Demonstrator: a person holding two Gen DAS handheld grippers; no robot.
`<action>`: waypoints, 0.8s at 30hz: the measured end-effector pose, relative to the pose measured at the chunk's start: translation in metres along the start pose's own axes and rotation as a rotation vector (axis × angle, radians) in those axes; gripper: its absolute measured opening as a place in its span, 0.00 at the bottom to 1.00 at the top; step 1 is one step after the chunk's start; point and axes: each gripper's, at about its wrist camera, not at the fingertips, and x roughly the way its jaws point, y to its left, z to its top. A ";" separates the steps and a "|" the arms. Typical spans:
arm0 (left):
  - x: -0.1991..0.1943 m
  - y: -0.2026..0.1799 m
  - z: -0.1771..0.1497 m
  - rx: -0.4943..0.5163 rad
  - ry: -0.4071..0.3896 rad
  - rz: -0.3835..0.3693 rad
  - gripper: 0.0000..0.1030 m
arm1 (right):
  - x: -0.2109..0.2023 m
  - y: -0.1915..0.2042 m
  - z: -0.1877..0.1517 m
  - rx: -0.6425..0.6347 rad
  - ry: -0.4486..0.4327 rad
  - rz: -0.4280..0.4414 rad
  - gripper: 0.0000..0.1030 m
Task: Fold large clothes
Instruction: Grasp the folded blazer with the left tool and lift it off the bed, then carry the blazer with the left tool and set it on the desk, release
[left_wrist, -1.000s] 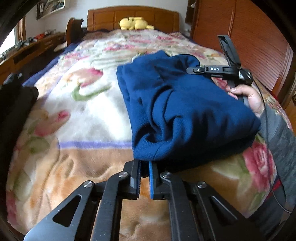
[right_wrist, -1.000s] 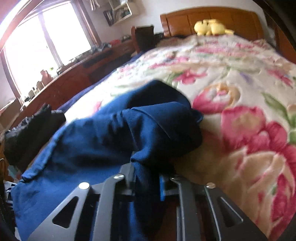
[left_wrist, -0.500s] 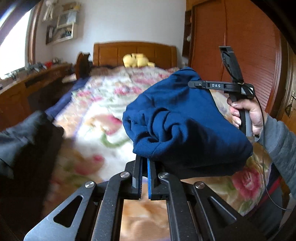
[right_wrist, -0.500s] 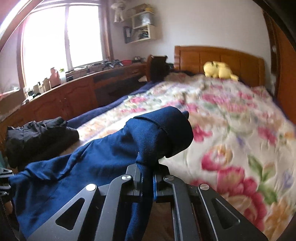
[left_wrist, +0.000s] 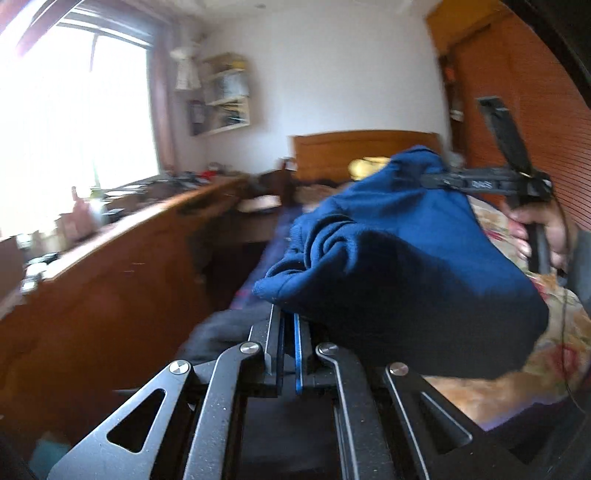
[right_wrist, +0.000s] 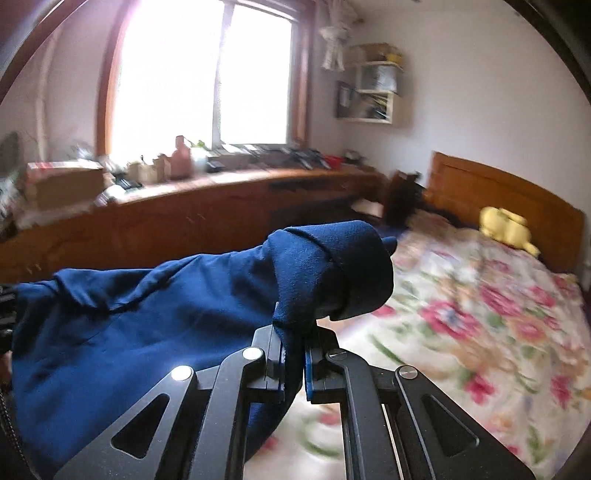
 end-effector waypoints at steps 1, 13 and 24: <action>-0.002 0.014 -0.001 -0.008 0.000 0.027 0.04 | 0.009 0.015 0.007 -0.011 0.002 0.017 0.06; 0.042 0.117 -0.095 -0.150 0.215 0.218 0.04 | 0.154 0.121 -0.053 -0.042 0.335 0.089 0.09; 0.007 0.113 -0.094 -0.233 0.197 0.236 0.20 | 0.070 0.107 -0.059 -0.019 0.215 0.113 0.41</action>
